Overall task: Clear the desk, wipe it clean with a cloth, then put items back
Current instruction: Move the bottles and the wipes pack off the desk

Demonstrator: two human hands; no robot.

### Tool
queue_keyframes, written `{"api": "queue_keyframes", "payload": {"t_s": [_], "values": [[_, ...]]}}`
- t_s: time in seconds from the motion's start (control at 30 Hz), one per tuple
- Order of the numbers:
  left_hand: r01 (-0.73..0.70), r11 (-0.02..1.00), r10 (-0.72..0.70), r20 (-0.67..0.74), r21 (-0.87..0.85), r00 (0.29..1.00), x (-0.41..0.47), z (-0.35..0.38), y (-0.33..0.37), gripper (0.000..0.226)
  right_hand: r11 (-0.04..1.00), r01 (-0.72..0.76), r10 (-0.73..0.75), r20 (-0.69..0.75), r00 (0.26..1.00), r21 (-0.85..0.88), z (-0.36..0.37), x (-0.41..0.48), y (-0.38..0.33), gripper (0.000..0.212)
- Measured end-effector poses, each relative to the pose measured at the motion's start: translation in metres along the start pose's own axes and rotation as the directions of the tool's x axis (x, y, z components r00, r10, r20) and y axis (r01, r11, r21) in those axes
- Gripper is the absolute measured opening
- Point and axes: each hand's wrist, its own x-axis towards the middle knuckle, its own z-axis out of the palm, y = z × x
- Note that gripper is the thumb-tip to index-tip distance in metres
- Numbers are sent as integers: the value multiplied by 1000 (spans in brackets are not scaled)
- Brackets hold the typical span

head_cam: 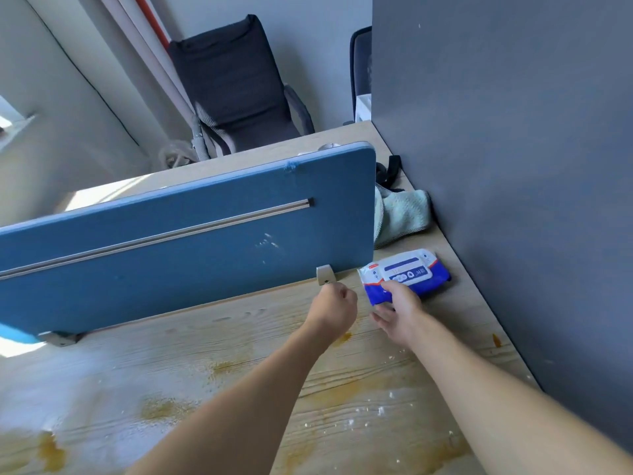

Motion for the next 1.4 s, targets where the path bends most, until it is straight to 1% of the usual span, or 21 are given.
{"api": "queue_keyframes", "payload": {"t_s": [0.1, 0.27, 0.43, 0.53, 0.6, 0.67, 0.8, 0.9, 0.97, 1.03, 1.1, 1.2, 1.27, 1.33, 1.4], "values": [[14, 998, -13, 3, -69, 1000, 4, -1, 3, 31, 1000, 21, -22, -34, 999, -13, 1, 1, -4, 31], [43, 985, -40, 20, -166, 999, 4, -2, 8, 28, 993, 111, -114, -94, 989, -41, 3, -7, -15, 23], [83, 957, -70, 58, -277, 996, -9, -13, 20, 28, 968, 222, -234, -100, 967, -115, 12, -32, -37, 20], [120, 928, -107, 56, -353, 993, -21, -25, 24, 29, 953, 259, -272, -68, 960, -156, 21, -54, -41, 22], [151, 890, -142, 54, -431, 988, -30, -35, 23, 26, 943, 288, -297, -27, 955, -166, 27, -73, -38, 22], [198, 824, -197, 59, -532, 979, -42, -48, 18, 23, 933, 311, -315, 5, 949, -181, 34, -95, -30, 16], [272, 632, -293, 101, -725, 951, -70, -88, -6, 27, 925, 326, -316, 84, 945, -193, 58, -144, -7, 12], [274, 484, -331, 116, -831, 936, -94, -130, -38, 26, 916, 337, -303, 172, 937, -217, 84, -189, 22, 11], [256, 404, -328, 123, -878, 937, -113, -163, -68, 34, 904, 362, -308, 244, 920, -227, 107, -223, 49, 15], [241, 354, -311, 129, -904, 942, -131, -195, -101, 44, 894, 385, -309, 307, 900, -230, 133, -260, 78, 22], [209, 334, -298, 107, -919, 949, -156, -233, -139, 46, 882, 405, -296, 386, 874, -241, 163, -297, 114, 27], [110, 307, -304, 12, -945, 953, -205, -294, -199, 36, 850, 435, -245, 509, 825, -296, 212, -352, 179, 32], [46, 284, -321, -50, -958, 946, -238, -328, -237, 32, 830, 452, -216, 559, 801, -327, 241, -381, 217, 34], [-64, 248, -351, -152, -967, 924, -278, -368, -289, 33, 811, 461, -160, 623, 766, -359, 277, -413, 269, 37], [-162, 218, -408, -241, -962, 881, -316, -401, -332, 25, 792, 472, -100, 682, 725, -386, 307, -441, 315, 39]]}}
